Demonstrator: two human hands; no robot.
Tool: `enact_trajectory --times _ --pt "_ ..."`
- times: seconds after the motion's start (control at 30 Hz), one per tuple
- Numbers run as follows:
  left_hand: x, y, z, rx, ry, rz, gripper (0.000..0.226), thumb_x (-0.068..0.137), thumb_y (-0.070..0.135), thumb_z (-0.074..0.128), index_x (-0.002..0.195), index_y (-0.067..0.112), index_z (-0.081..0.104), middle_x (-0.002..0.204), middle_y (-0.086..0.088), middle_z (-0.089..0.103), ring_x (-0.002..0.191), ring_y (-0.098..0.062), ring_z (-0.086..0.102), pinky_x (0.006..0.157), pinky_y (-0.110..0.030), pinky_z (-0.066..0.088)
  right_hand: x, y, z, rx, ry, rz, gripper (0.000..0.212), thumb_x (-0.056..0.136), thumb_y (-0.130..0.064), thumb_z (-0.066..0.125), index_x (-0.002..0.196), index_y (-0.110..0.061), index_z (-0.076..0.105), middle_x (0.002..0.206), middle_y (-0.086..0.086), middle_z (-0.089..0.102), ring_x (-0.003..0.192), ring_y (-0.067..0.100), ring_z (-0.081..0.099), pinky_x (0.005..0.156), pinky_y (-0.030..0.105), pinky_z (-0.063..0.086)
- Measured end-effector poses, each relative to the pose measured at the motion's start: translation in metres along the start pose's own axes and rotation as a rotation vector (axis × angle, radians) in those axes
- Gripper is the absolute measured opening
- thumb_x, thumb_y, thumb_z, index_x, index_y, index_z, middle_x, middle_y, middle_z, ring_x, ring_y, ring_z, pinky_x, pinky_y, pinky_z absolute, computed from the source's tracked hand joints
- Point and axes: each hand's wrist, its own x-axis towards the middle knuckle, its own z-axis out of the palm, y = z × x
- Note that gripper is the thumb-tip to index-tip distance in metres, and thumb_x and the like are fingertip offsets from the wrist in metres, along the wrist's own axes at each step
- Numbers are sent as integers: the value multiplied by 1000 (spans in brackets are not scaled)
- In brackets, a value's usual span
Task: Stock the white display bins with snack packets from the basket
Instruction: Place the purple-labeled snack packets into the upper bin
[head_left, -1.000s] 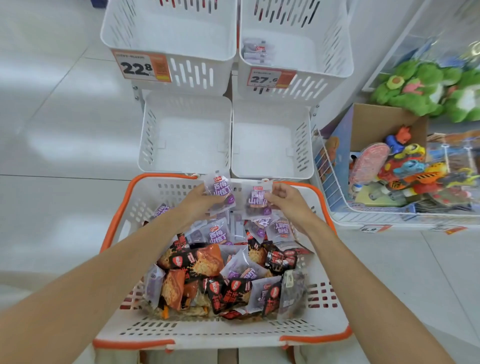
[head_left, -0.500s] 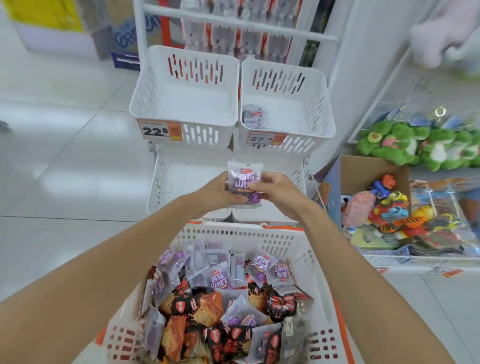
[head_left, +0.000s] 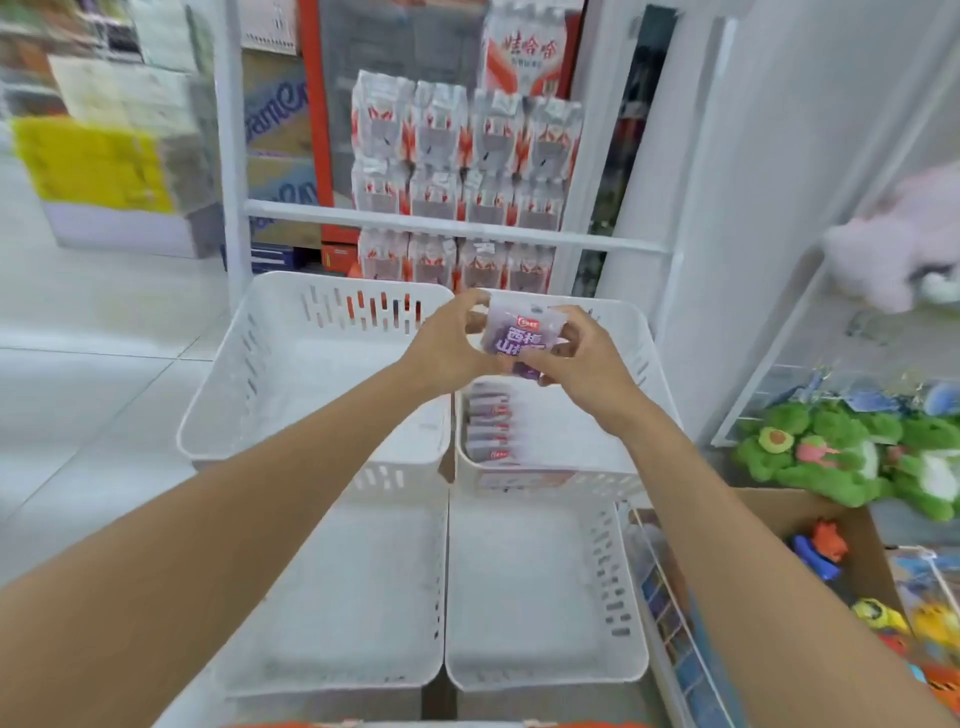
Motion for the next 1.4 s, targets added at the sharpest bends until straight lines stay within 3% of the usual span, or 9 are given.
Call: enact_trajectory --times 0.13,0.3,0.4,0.53,0.7,0.97,1.07,1.23,1.4 --pt "50 -33 10 135 13 71 44 80 21 78 122 15 64 121 2 65 112 -12 56 100 -29 41 49 36 -1 -82 92 -58 37 79 -4 76 107 -17 56 107 5 65 91 23 63 76 41 58" --pt "52 -77 20 393 67 23 58 82 25 75 136 23 53 145 -3 43 136 -22 33 113 -33 24 78 85 18 -115 -43 32 32 78 0 76 101 -12 56 101 1 63 91 23 61 83 41 53" --pt "39 -88 18 249 140 -46 66 82 30 76 140 25 43 140 0 40 124 -19 43 103 -26 38 83 99 26 -89 -246 195 27 85 -13 70 109 -13 58 108 0 63 103 19 60 88 32 49" --pt "30 -95 11 14 89 -185 74 82 44 71 144 27 35 126 9 43 106 -14 53 69 -14 44 84 101 26 -30 -221 248 24 96 -35 57 114 -20 60 118 -3 60 110 16 57 95 31 46" --pt "26 -97 13 -75 85 -183 63 84 45 69 140 32 42 134 7 50 105 -14 57 71 -16 45 79 102 38 -226 -250 231 29 98 -29 55 126 -22 49 130 -2 52 116 22 52 85 29 43" --pt "27 -95 16 0 130 -246 67 81 49 71 139 28 45 134 4 53 107 -15 57 86 -28 49 70 95 35 -255 -156 208 53 96 -41 56 146 -32 39 157 -6 30 143 21 30 114 42 27" --pt "20 -79 16 113 228 -262 58 80 43 74 129 22 51 121 3 56 97 -13 56 80 -24 45 52 82 35 -288 -17 114 48 91 -34 66 136 -27 51 147 -7 45 132 16 42 113 40 36" --pt "-33 -39 18 179 203 -226 28 82 32 75 100 22 56 91 6 58 79 -12 55 65 -22 41 -17 43 38 -304 247 -76 19 82 -11 66 97 -22 66 98 -4 66 81 7 55 78 22 46" --pt "-127 -14 31 56 122 -230 17 78 18 73 87 22 60 76 6 61 66 -14 56 72 -38 53 -120 34 47 -354 186 -21 16 78 -6 64 82 -20 67 72 -8 61 64 6 51 63 15 41"
